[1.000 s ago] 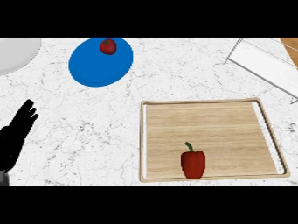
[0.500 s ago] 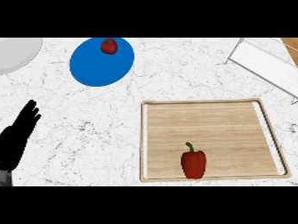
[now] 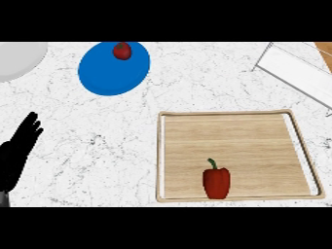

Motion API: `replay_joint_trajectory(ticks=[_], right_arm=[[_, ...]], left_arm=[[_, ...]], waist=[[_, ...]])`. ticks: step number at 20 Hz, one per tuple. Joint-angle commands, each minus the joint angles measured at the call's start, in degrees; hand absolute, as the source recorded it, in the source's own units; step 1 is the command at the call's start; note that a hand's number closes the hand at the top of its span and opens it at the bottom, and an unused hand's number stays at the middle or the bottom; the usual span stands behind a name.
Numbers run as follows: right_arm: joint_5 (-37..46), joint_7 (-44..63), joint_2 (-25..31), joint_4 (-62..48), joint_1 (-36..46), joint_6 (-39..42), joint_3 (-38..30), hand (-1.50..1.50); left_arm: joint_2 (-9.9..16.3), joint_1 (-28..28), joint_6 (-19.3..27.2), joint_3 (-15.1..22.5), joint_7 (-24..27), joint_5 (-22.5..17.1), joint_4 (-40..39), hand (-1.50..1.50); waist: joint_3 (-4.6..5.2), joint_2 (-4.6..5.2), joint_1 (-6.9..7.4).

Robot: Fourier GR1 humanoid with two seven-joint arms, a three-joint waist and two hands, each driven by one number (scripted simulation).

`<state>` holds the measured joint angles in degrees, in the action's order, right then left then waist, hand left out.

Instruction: Pick the croissant from the tray and place it in the tiered shelf

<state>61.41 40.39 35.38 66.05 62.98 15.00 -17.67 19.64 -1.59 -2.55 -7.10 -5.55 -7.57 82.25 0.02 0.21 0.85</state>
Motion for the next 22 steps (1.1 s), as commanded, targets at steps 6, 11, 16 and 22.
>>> replay_joint_trajectory(ticks=[6, 11, 16, 22], right_arm=[[-1.4, -7.3, 2.7, -17.5, 2.7, -11.7, -4.2, 1.50], [-0.6, -6.0, 3.3, -23.5, 1.7, -20.1, -6.9, 1.50], [0.4, -9.7, 6.6, -29.6, 2.8, -16.8, -4.5, -1.50], [-1.6, -15.6, 4.8, -34.9, 2.4, -26.0, -6.4, -1.50]], left_arm=[[-1.1, 0.2, -1.1, -0.2, 1.2, 0.7, -1.1, 0.00], [-0.5, 3.3, -0.8, -1.2, 1.3, 1.4, -3.8, 0.00], [-0.2, 0.8, -1.7, -1.7, 0.7, 1.2, -1.4, 0.00], [-0.8, 1.4, -2.4, -1.5, -1.0, 0.9, -0.2, 0.00]], waist=[[-0.02, 0.19, 0.55], [-0.04, 0.43, 0.52], [-0.02, 0.04, 0.34], [-0.06, 0.19, 0.48]])
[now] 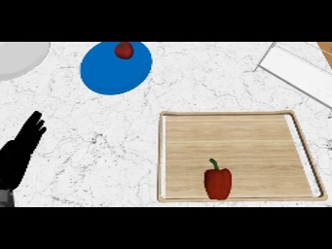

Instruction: Pick the croissant from the tray and place it in the tiered shelf

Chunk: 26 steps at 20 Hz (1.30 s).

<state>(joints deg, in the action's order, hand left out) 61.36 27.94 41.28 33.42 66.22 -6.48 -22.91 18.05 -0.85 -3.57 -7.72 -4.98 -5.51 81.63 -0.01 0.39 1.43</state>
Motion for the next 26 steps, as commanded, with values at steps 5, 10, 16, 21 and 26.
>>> replay_joint_trajectory(ticks=[5, 10, 16, 21, 26], right_arm=[[-6.5, -4.9, 0.2, -1.4, 0.2, -5.4, -5.1, -1.50], [-12.4, -2.9, -1.2, -1.0, 3.0, -5.1, -9.5, -1.50], [-20.3, -4.2, 2.6, 6.3, 2.6, -0.2, -14.0, -1.50], [-25.4, -2.0, 4.3, 18.6, -4.2, 4.1, -16.3, -1.50], [-28.2, 5.2, 14.8, 26.2, -8.1, 13.2, -21.1, -1.50]], left_arm=[[0.6, -1.0, -1.1, -1.6, -0.3, -0.5, 0.0, 0.00], [1.1, 1.0, -1.3, -1.9, -2.3, -0.8, 0.9, 0.00], [0.0, 0.9, 0.1, -1.3, -1.5, 1.1, 0.0, 0.00], [-0.9, -1.0, 0.5, -2.9, 0.0, 0.2, 0.0, 0.00], [-0.5, -2.0, -0.1, -3.3, -1.3, -0.2, 0.5, 0.00]], waist=[[-0.01, -0.20, -0.38], [-0.01, -0.39, -0.66], [0.02, -0.78, -1.89], [0.05, -1.09, -2.81], [0.05, -1.35, -3.86]])
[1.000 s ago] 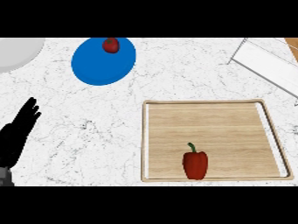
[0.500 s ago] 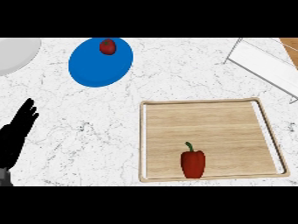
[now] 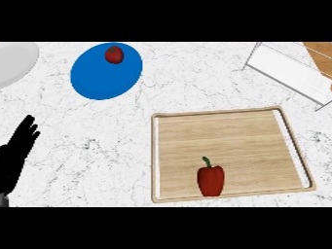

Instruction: Pick the croissant from the tray and place it in the tiered shelf

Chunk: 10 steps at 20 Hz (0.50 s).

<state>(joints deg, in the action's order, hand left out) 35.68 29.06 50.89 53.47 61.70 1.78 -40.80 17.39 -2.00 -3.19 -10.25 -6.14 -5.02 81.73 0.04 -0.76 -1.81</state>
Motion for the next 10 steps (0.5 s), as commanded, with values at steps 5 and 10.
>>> replay_joint_trajectory(ticks=[5, 10], right_arm=[[-8.4, 11.1, 12.5, 14.9, -10.0, 19.5, -9.8, -1.50], [-14.5, 14.8, 20.7, 19.2, -16.3, 33.1, -21.4, -1.50]], left_arm=[[1.8, -2.3, -1.2, -2.5, 0.8, -1.1, -0.1, 0.00], [1.0, -2.6, -0.5, -2.7, -1.7, -1.9, 2.3, 0.00]], waist=[[-0.03, -0.59, -2.19], [-0.13, -0.55, -2.25]])
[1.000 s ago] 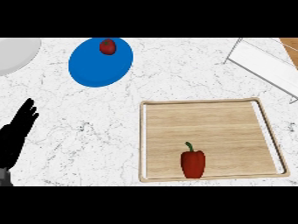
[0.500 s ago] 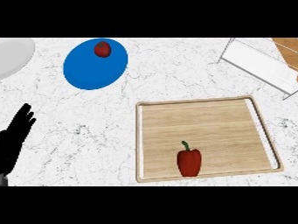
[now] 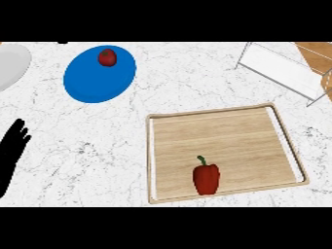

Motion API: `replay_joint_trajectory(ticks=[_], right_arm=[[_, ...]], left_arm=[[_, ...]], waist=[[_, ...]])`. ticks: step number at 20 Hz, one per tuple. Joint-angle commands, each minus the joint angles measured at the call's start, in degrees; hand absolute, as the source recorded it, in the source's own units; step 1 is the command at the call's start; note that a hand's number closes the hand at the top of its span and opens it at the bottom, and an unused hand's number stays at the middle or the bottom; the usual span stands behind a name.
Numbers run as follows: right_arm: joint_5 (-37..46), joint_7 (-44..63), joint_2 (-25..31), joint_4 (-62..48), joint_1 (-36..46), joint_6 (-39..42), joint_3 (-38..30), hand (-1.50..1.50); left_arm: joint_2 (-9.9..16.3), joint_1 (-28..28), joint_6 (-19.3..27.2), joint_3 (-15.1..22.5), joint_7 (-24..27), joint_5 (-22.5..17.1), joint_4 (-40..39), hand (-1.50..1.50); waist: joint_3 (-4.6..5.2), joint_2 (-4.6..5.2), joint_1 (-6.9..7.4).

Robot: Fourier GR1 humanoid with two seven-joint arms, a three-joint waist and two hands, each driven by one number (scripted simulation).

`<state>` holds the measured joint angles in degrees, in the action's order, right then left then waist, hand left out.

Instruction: Pick the croissant from the tray and place it in the tiered shelf

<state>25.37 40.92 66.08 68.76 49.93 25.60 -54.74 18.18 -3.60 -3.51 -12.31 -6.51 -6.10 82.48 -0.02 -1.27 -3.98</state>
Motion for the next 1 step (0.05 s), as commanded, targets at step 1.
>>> replay_joint_trajectory(ticks=[1], right_arm=[[-5.1, 1.7, 4.9, 5.5, -7.3, 10.5, -11.7, -1.50]], left_arm=[[-0.1, -2.4, -0.6, 0.0, 1.2, 0.2, 1.3, 0.00]], waist=[[-0.11, 0.02, -0.20]])
